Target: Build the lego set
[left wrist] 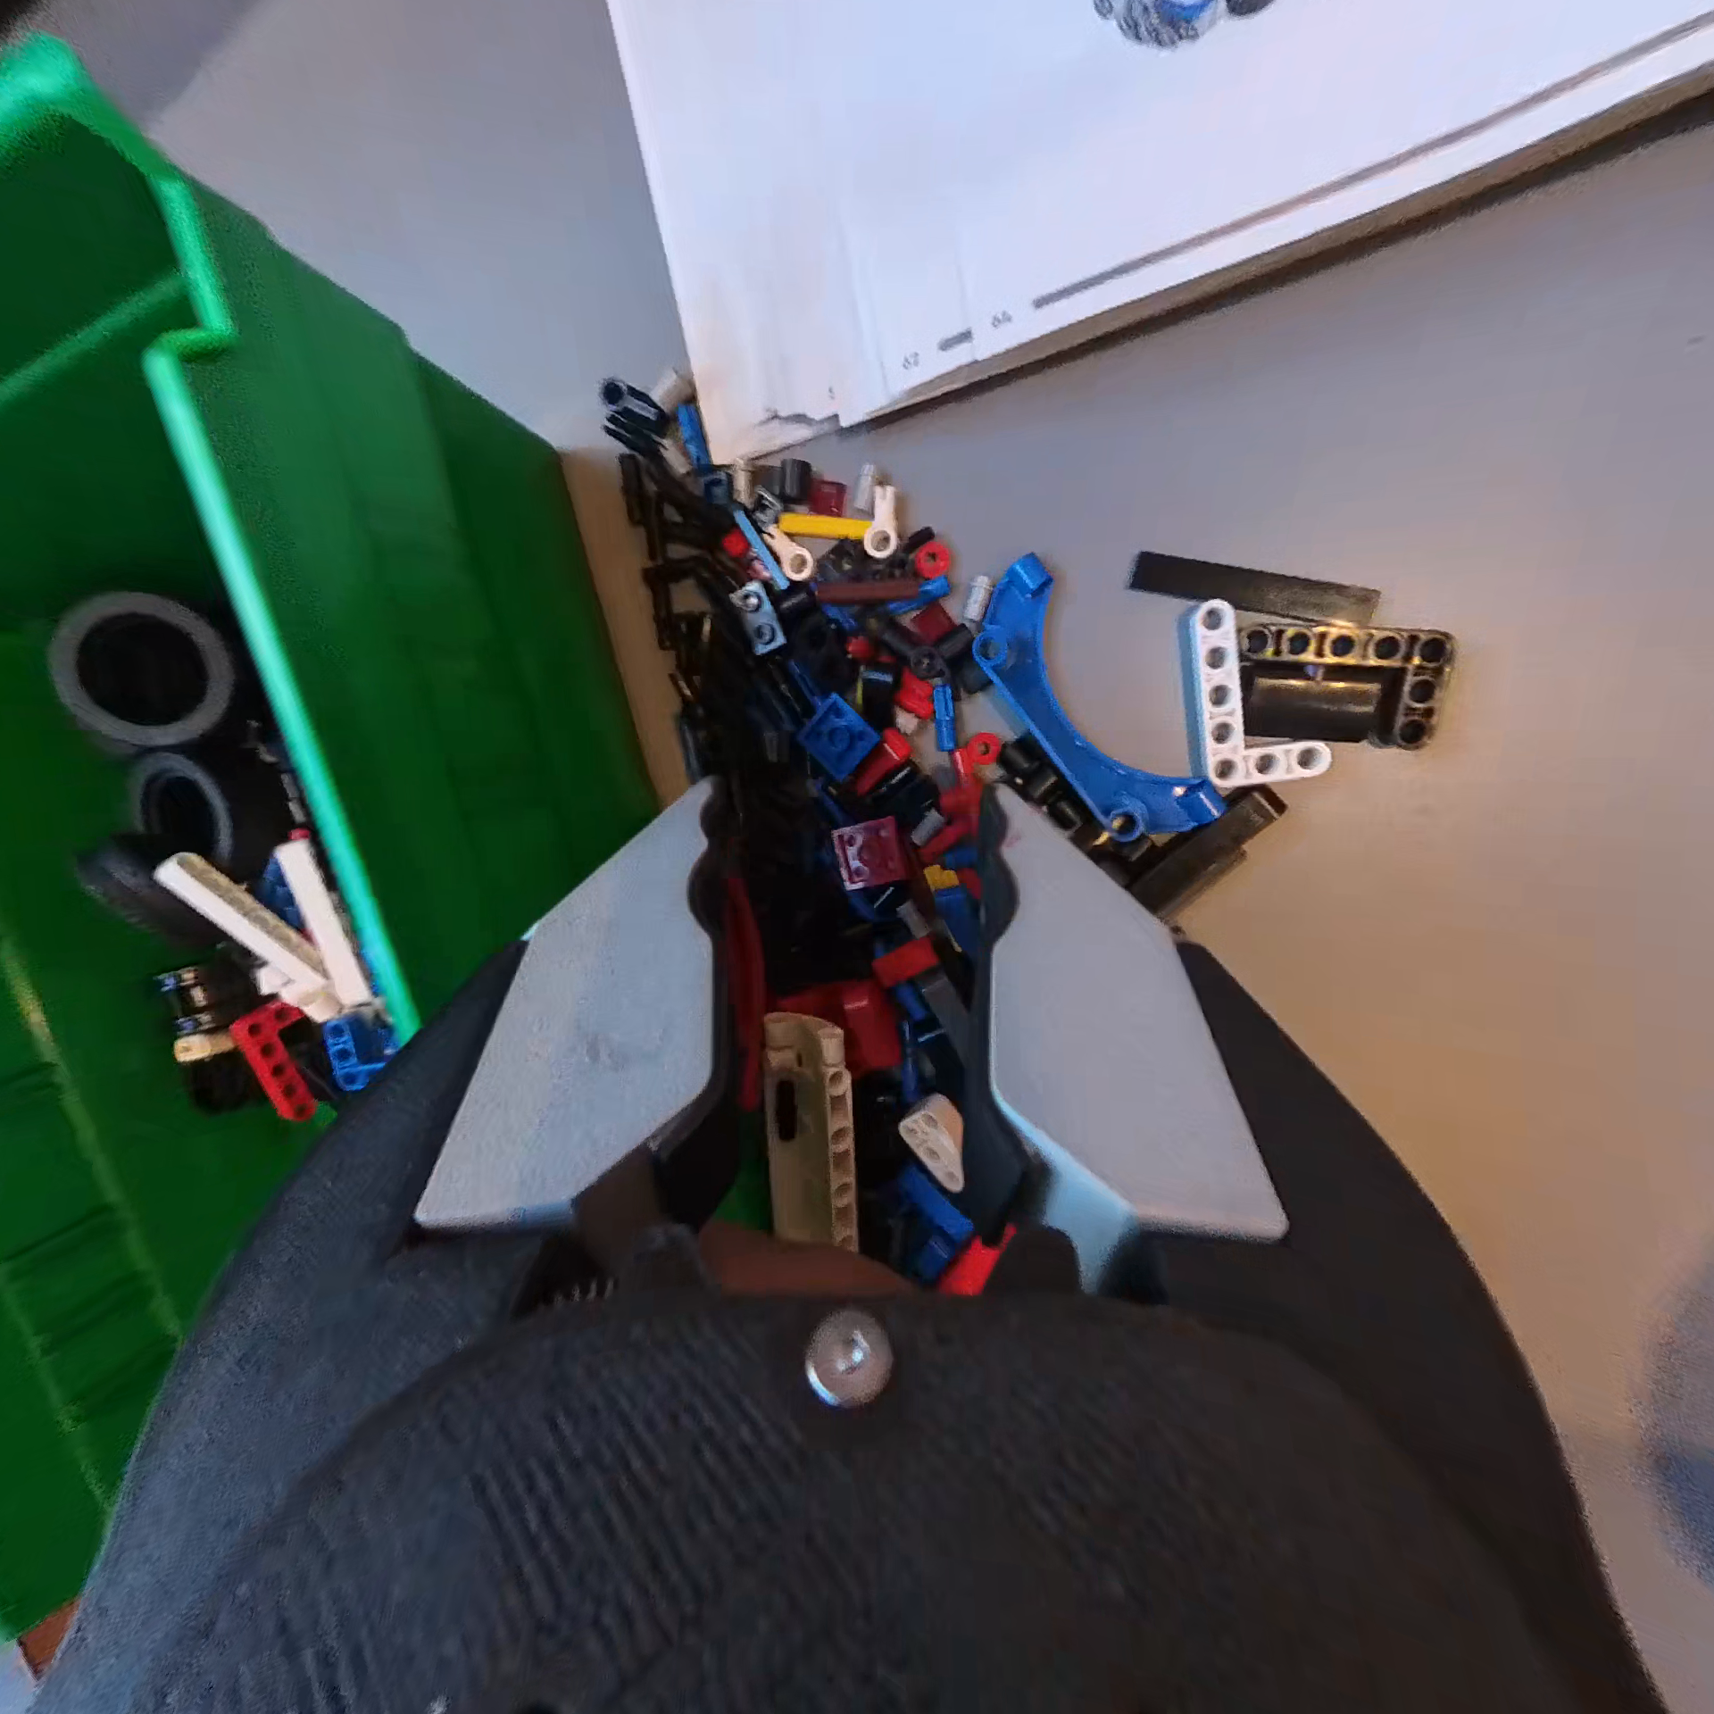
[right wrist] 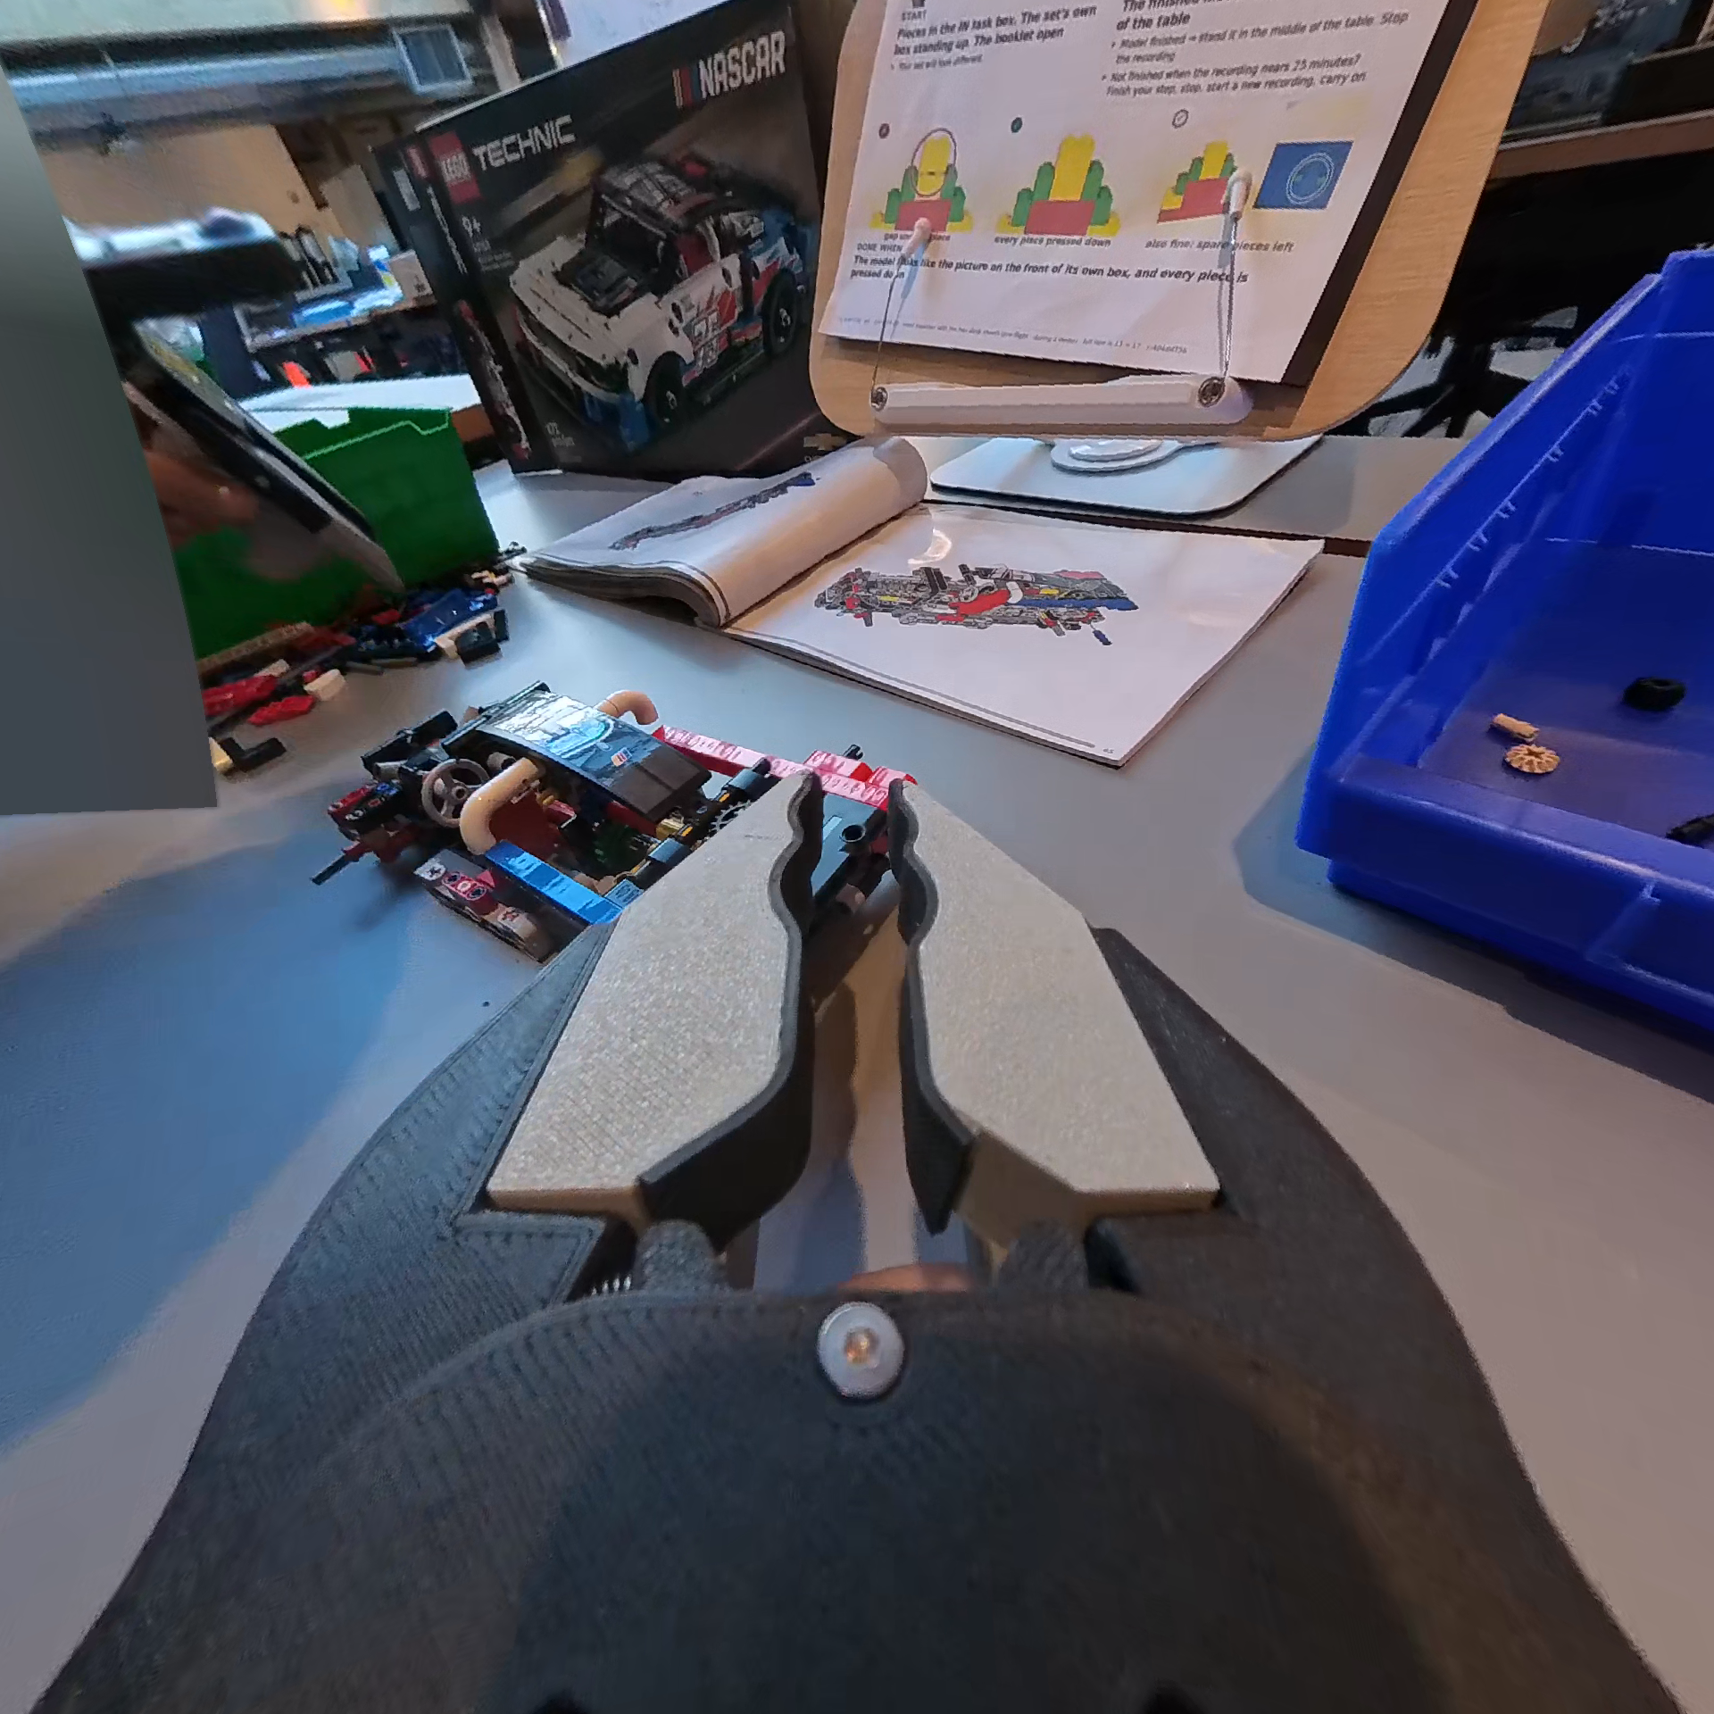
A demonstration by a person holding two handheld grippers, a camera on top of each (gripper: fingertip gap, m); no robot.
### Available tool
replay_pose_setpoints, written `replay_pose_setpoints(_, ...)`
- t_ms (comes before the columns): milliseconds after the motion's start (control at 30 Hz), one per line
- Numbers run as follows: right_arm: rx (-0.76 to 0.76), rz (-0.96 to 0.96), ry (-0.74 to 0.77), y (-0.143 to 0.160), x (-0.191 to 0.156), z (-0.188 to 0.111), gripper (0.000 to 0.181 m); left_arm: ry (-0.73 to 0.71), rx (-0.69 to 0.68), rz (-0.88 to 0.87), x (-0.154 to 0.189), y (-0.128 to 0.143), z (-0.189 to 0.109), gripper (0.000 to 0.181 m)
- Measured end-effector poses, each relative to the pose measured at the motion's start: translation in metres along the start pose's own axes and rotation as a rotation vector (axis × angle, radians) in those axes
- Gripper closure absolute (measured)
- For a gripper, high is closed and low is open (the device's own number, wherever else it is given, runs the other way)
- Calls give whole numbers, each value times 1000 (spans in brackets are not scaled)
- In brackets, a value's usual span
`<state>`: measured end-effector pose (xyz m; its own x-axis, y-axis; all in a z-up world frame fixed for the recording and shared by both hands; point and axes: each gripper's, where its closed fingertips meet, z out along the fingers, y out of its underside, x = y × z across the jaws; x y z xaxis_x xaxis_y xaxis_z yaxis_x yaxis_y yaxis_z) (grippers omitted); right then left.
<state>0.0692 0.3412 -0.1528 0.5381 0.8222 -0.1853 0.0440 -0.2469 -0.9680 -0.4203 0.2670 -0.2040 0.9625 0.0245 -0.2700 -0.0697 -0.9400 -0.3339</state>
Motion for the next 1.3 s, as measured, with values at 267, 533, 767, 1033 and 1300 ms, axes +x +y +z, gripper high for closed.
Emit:
replay_pose_setpoints(267, 2, -59, -5, 0, -8, -2, 174, 173, -105, -30, 26, 17, 19, 162)
replay_pose_setpoints(533, 6, -45, -23, 1, -12, -6, 174, 202, 35, -91, 23, 1, -24, 153)
replay_pose_setpoints(767, -6, -61, -23, 3, -14, -5, 175, 89, 50, -128, -2, 20, -49, 155)
replay_pose_setpoints(1033, 11, -42, -12, 1, -11, -6, 175, -63, 62, -93, -3, 66, -68, 158)
replay_pose_setpoints(1300, 17, -57, -3, 0, -12, -7, 176, -105, 89, -111, -13, 99, -77, 164)
